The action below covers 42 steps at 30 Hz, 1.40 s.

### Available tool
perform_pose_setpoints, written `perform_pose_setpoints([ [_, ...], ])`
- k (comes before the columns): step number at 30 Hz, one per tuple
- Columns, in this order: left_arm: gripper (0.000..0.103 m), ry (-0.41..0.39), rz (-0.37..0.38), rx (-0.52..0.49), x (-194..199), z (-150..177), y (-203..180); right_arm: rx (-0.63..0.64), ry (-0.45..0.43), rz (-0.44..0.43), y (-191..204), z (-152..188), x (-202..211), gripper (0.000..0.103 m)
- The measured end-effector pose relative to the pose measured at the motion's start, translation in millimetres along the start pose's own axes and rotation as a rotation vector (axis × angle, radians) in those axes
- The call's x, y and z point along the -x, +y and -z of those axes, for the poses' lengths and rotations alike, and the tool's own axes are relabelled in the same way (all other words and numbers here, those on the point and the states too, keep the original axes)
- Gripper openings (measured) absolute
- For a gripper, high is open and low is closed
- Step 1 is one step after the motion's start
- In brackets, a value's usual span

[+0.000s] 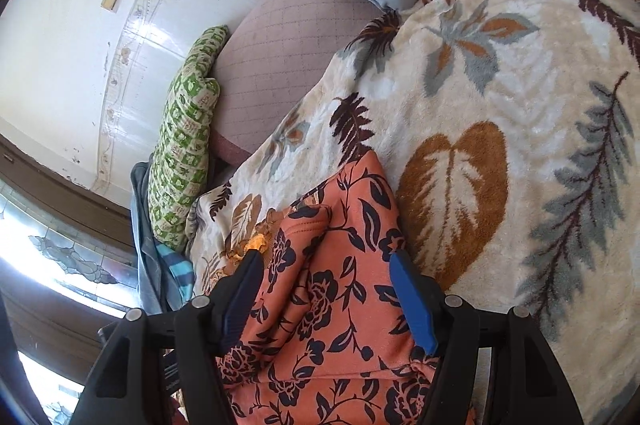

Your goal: Fold small clothes

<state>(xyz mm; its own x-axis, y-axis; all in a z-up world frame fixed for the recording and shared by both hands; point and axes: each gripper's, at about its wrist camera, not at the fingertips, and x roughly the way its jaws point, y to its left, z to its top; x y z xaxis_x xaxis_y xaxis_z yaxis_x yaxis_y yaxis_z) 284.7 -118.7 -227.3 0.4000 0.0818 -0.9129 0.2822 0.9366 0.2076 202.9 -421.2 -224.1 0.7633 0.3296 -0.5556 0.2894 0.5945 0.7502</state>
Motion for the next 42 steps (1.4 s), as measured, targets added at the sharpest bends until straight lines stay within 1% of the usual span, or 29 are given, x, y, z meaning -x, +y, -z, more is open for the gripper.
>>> perform_pose_setpoints([
  [2, 0.08, 0.007, 0.05, -0.054, 1, 1, -21, -0.015, -0.014, -0.003, -4, -5, 4, 0.069],
  [3, 0.08, -0.006, 0.07, -0.079, 5, 2, -32, -0.028, -0.018, -0.01, -6, -7, 5, 0.069],
  [5, 0.08, -0.044, 0.141, -0.135, 17, 5, -54, -0.051, -0.02, -0.025, -10, -10, 7, 0.069],
  [6, 0.08, -0.059, 0.165, -0.167, 24, 7, -66, -0.058, -0.021, -0.03, -11, -12, 9, 0.069],
  [8, 0.08, -0.1, 0.215, -0.246, 39, 13, -89, -0.063, -0.025, -0.034, -13, -14, 11, 0.069],
  [10, 0.08, -0.124, 0.285, -0.328, 51, 18, -109, -0.072, -0.034, -0.038, -17, -16, 16, 0.069],
  [11, 0.08, -0.131, 0.299, -0.358, 55, 21, -117, -0.08, -0.04, -0.041, -19, -17, 19, 0.069],
  [12, 0.08, -0.138, 0.295, -0.379, 59, 22, -123, -0.091, -0.048, -0.045, -22, -18, 22, 0.069],
  [14, 0.08, -0.157, 0.279, -0.381, 63, 21, -128, -0.11, -0.068, -0.048, -28, -22, 29, 0.069],
  [18, 0.08, -0.148, 0.297, -0.273, 59, 6, -114, -0.136, -0.086, -0.056, -38, -28, 39, 0.069],
  [21, 0.08, -0.123, 0.293, -0.198, 48, -4, -110, -0.138, -0.072, -0.06, -42, -28, 40, 0.069],
  [23, 0.08, -0.094, 0.315, -0.136, 39, -9, -108, -0.131, -0.052, -0.073, -42, -27, 39, 0.069],
  [25, 0.08, -0.073, 0.338, -0.081, 33, -11, -107, -0.127, 0.002, -0.116, -42, -25, 32, 0.069],
  [27, 0.08, -0.069, 0.341, -0.036, 31, -14, -104, -0.15, 0.077, -0.205, -43, -21, 19, 0.069],
  [29, 0.08, -0.078, 0.327, 0.013, 31, -15, -94, -0.178, 0.166, -0.282, -44, -18, 1, 0.069],
  [31, 0.08, -0.09, 0.323, 0.056, 32, -10, -79, -0.189, 0.229, -0.311, -41, -12, -16, 0.069],
  [33, 0.08, -0.105, 0.297, 0.092, 32, -1, -59, -0.172, 0.272, -0.263, -35, -7, -32, 0.068],
  [35, 0.08, -0.116, 0.262, 0.132, 31, 10, -34, -0.15, 0.314, -0.213, -31, 0, -47, 0.063],
  [37, 0.08, -0.122, 0.22, 0.181, 28, 19, -7, -0.135, 0.342, -0.153, -32, 7, -59, 0.061],
  [39, 0.08, -0.129, 0.188, 0.225, 25, 28, 17, -0.118, 0.354, -0.125, -32, 13, -67, 0.055],
  [42, 0.08, -0.123, 0.141, 0.283, 19, 41, 50, -0.087, 0.354, -0.078, -29, 18, -75, 0.044],
])
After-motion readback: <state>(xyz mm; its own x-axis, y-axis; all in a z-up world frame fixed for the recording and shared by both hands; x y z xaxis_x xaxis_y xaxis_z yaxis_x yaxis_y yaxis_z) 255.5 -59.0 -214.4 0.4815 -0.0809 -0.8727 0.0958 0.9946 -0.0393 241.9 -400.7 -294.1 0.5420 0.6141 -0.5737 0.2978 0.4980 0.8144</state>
